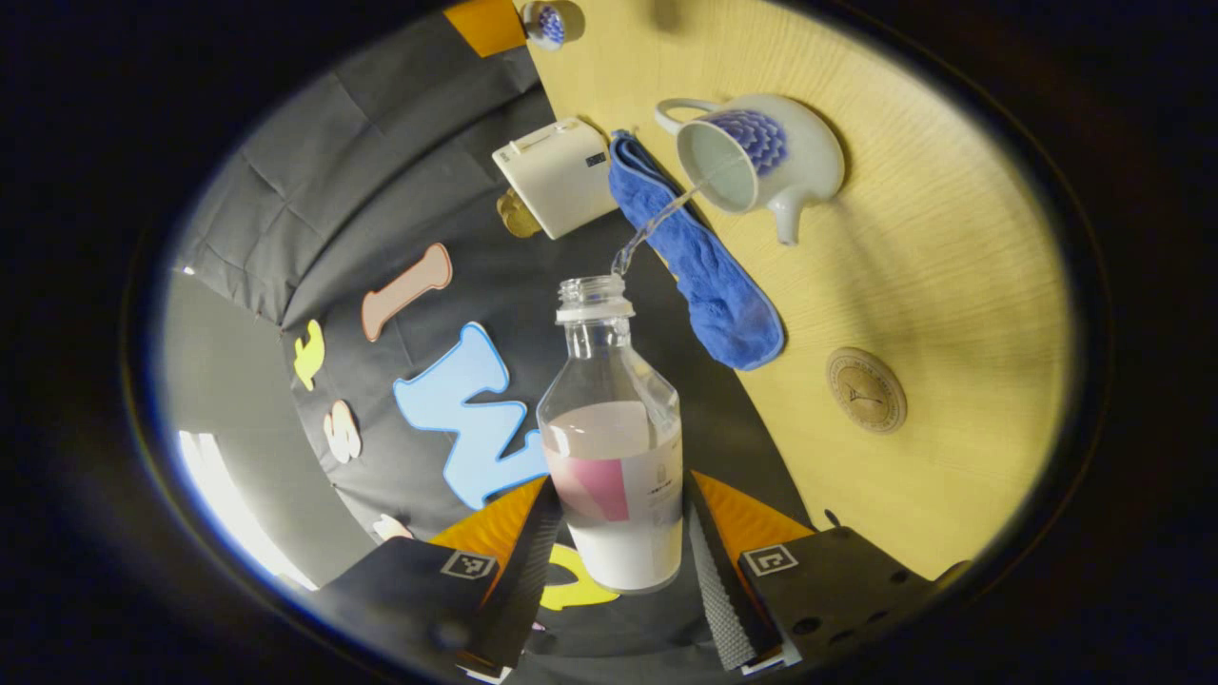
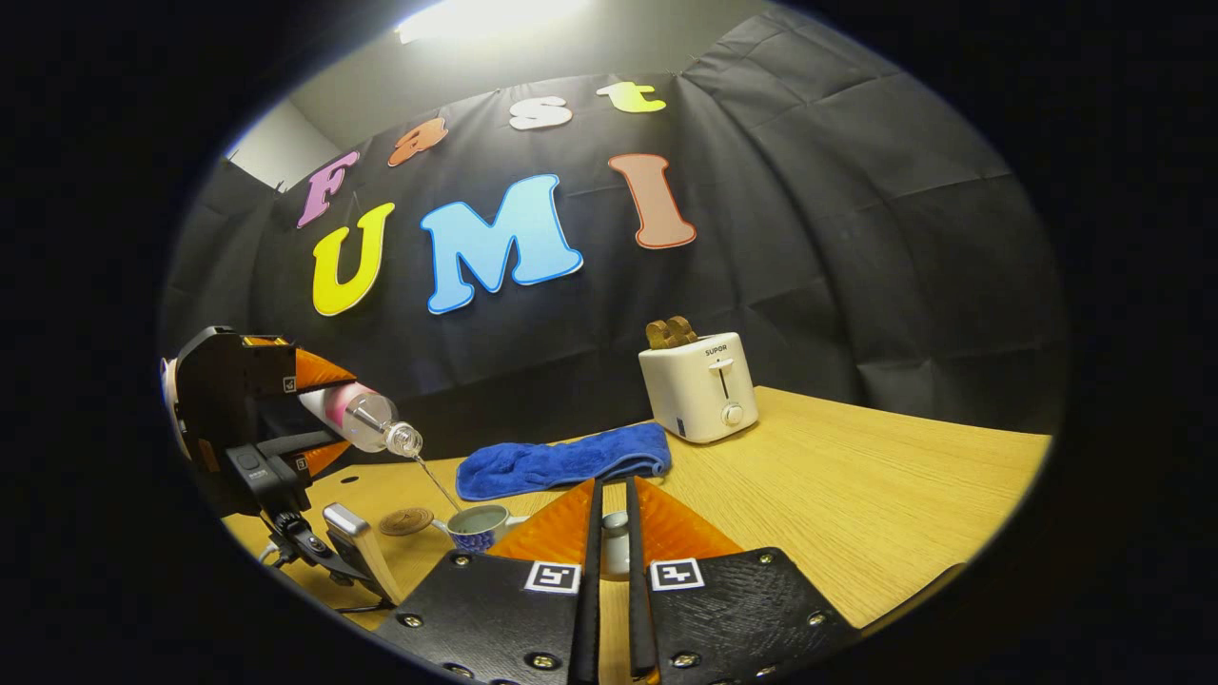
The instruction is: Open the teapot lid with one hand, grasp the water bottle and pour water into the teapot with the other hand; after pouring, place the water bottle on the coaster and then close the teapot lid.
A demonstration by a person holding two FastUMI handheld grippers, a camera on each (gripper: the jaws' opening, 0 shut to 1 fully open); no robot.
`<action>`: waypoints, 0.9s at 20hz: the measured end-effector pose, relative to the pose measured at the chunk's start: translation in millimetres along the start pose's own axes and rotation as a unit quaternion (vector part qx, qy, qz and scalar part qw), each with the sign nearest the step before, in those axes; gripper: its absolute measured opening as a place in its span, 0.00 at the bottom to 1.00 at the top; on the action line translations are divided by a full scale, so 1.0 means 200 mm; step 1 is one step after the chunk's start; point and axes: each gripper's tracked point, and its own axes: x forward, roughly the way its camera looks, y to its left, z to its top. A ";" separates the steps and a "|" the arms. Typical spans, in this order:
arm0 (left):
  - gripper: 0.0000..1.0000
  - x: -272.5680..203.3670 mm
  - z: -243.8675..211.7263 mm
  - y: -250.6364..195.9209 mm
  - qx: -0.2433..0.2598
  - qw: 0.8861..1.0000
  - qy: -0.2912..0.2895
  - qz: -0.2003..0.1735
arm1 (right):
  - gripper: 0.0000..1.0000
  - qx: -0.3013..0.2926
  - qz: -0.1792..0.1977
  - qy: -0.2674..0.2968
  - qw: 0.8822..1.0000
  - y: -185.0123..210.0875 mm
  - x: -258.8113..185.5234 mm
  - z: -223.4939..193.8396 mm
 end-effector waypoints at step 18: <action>0.86 -0.01 0.03 0.04 0.068 0.998 -0.014 0.001 | 0.12 0.007 0.002 0.003 1.000 0.00 0.00 -0.01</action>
